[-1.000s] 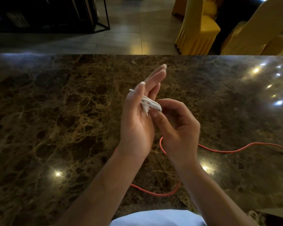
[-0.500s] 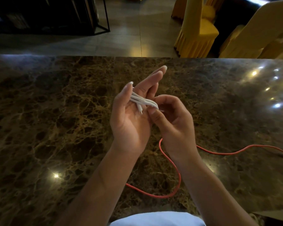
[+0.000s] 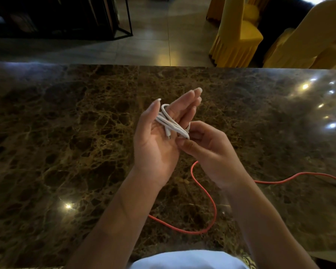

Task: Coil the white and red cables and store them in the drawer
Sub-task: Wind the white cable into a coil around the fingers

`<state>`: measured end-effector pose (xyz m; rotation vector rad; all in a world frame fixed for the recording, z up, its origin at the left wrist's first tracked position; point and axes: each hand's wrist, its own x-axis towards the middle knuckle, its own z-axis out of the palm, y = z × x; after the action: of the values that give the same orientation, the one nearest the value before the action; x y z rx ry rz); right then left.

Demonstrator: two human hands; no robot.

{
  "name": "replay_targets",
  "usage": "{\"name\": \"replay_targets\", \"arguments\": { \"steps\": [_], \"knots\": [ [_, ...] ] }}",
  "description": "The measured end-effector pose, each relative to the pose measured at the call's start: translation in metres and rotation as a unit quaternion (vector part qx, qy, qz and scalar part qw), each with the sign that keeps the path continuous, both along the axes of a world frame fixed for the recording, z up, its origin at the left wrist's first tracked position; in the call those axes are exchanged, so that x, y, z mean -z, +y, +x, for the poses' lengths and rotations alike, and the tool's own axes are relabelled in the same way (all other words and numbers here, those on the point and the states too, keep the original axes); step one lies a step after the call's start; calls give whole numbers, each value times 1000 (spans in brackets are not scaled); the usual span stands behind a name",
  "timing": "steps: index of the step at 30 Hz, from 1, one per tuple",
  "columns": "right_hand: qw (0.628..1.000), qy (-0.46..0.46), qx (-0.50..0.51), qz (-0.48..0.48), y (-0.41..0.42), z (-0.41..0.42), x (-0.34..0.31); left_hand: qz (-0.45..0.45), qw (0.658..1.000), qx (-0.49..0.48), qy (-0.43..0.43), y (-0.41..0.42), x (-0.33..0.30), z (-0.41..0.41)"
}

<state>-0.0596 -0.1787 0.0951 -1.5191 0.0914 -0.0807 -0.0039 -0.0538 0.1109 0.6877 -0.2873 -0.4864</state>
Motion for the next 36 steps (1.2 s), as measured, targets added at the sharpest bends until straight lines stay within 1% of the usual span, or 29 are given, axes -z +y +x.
{"name": "replay_targets", "arguments": {
  "steps": [3, 5, 9, 11, 12, 15, 18, 20, 24, 26, 28, 29, 30, 31, 33, 34, 35, 36],
  "knots": [
    [993, 11, -4, -117, -5, -3, 0, 51, 999, -4, -13, -1, 8, -1],
    [989, 18, -8, -145, -8, -6, -1, 57, 998, 4, -11, -2, 10, -2],
    [981, 51, -11, -187, -11, -8, -5, 48, 998, 19, 29, -3, 11, -5],
    [974, 58, 22, -217, -9, -9, -7, 36, 998, 20, 49, -3, 13, -6],
    [975, 59, 46, -209, -7, -9, -7, 29, 998, 18, 62, -4, 14, -7],
    [984, 63, 91, -141, -4, -10, -6, 2, 996, 2, 90, -6, 18, -11],
    [985, 63, 117, -113, 4, -11, -3, -17, 996, -13, 85, -7, 21, -12],
    [986, 54, 128, -95, 9, -13, -1, -9, 996, -16, 85, -6, 23, -12],
    [987, 52, 106, -114, 9, -14, 2, 11, 995, -9, 99, -4, 26, -11],
    [982, 45, 85, -160, 4, -13, 5, 11, 993, -1, 117, -3, 27, -11],
    [978, 46, 40, -199, -5, -11, 6, 0, 990, -5, 140, 0, 27, -8],
    [981, 49, 7, -190, -10, -10, 7, -11, 988, -12, 151, 2, 27, -5],
    [987, 55, -25, -149, -14, -10, 7, -24, 987, -16, 157, 4, 26, -2],
    [993, 61, -45, -86, -17, -10, 8, -34, 987, -15, 157, 6, 24, 0],
    [995, 79, -41, 46, -20, -5, 8, -41, 988, 4, 148, 7, 20, 0],
    [991, 91, -28, 94, -19, -2, 10, -40, 988, 15, 146, 6, 18, -2],
    [987, 101, -16, 121, -19, 1, 11, -38, 988, 24, 148, 6, 18, -5],
    [986, 109, -10, 128, -18, 3, 13, -38, 987, 29, 151, 5, 18, -7]
  ]
}}
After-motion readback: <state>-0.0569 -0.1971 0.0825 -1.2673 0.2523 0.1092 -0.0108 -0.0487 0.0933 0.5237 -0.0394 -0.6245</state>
